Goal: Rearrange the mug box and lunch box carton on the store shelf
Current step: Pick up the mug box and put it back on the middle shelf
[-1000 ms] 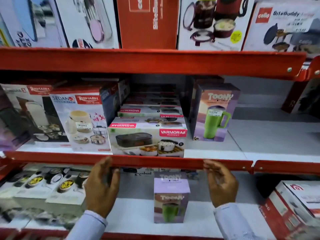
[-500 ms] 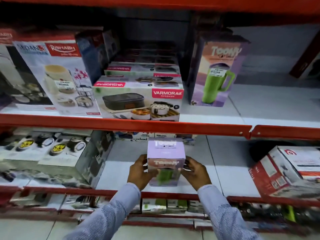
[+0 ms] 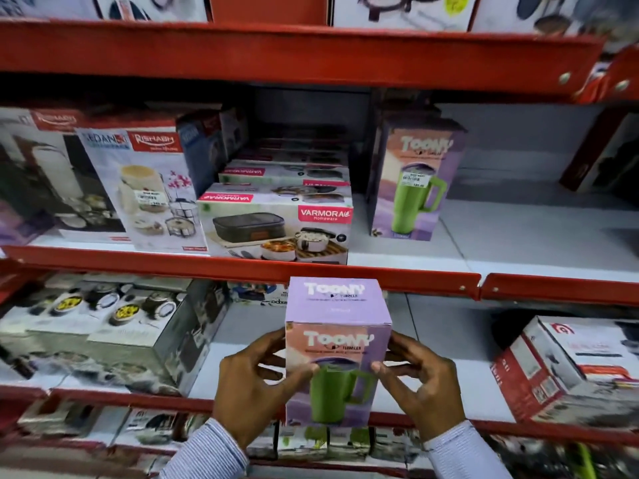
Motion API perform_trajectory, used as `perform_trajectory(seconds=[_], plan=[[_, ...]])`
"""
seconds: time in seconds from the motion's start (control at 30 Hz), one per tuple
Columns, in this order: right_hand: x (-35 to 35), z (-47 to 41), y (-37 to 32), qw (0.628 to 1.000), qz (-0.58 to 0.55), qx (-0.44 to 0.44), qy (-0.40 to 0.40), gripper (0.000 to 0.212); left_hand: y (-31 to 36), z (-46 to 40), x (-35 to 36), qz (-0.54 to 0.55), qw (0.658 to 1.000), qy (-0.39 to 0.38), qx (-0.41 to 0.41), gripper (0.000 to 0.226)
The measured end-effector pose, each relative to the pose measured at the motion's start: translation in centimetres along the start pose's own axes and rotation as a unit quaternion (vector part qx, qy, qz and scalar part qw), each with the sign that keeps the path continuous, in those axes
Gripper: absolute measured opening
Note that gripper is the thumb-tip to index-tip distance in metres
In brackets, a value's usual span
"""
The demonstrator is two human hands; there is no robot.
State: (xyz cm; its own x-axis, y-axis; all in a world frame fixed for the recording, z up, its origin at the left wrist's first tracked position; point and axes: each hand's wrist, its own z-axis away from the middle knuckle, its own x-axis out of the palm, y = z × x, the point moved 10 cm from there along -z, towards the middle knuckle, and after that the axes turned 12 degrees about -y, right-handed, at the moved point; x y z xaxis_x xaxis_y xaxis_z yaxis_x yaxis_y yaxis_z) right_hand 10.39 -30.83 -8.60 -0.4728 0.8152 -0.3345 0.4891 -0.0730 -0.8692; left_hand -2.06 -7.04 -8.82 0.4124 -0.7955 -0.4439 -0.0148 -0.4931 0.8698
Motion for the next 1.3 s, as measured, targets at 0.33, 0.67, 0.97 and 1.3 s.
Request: perform_trajectory(seconds=[0.33, 0.67, 0.97, 1.3], plan=[[-11.7, -4.0, -11.8, 0.974, 0.024, -0.176, 0.142, 0.041, 17.2, -6.1, -0.8, -0.030, 0.977, 0.077, 0.198, 0.063], [-17.2, -10.6, -9.9, 0.975, 0.072, -0.146, 0.153, 0.038, 20.2, -14.4, 4.8, 0.037, 0.981, 0.052, 0.181, 0.053], [-17.8, -14.3, -4.7, 0.987, 0.089, -0.074, 0.116, 0.036, 17.7, -18.1, 6.9, -0.044, 0.989, 0.060, 0.126, 0.042], [-17.9, -14.4, -3.5, 0.988, 0.095, -0.037, 0.119, 0.037, 17.4, -18.8, 7.8, -0.058, 0.993, 0.018, 0.098, 0.063]])
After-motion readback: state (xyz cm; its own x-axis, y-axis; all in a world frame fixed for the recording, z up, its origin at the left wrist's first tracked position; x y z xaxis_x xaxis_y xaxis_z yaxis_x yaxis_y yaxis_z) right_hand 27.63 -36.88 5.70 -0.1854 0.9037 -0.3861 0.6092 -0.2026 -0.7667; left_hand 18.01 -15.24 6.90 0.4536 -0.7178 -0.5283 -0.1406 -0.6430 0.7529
